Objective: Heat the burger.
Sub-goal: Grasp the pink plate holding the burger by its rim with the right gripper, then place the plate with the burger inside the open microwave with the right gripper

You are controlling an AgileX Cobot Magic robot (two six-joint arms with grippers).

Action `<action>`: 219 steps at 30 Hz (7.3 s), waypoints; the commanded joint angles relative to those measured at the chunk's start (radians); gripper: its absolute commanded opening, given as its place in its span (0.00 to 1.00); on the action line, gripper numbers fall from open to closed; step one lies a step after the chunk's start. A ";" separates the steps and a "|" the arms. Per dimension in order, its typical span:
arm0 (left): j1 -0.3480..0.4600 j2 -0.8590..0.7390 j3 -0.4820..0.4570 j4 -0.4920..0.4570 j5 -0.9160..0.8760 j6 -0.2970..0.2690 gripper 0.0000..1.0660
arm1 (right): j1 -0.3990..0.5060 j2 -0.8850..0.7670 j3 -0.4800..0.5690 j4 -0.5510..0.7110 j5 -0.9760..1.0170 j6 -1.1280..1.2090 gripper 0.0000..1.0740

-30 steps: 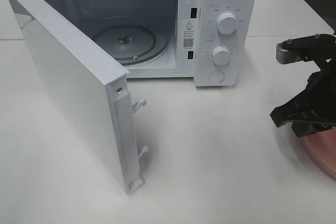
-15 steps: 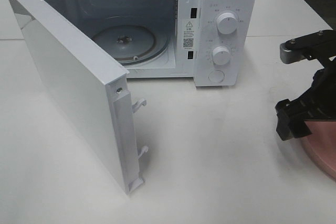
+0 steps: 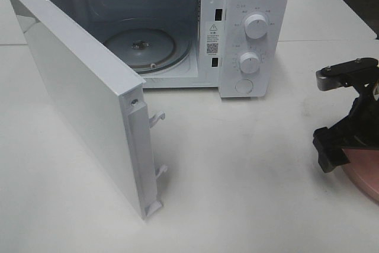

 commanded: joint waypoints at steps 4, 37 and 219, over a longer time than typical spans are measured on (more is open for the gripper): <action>0.004 -0.022 0.003 -0.004 -0.009 -0.001 0.92 | -0.020 0.105 0.002 -0.031 -0.063 0.017 0.87; 0.004 -0.022 0.003 -0.004 -0.009 -0.001 0.92 | -0.074 0.234 0.001 -0.044 -0.155 0.039 0.61; 0.004 -0.022 0.003 -0.004 -0.009 -0.001 0.92 | 0.894 -0.080 0.025 -0.585 0.175 -0.111 0.00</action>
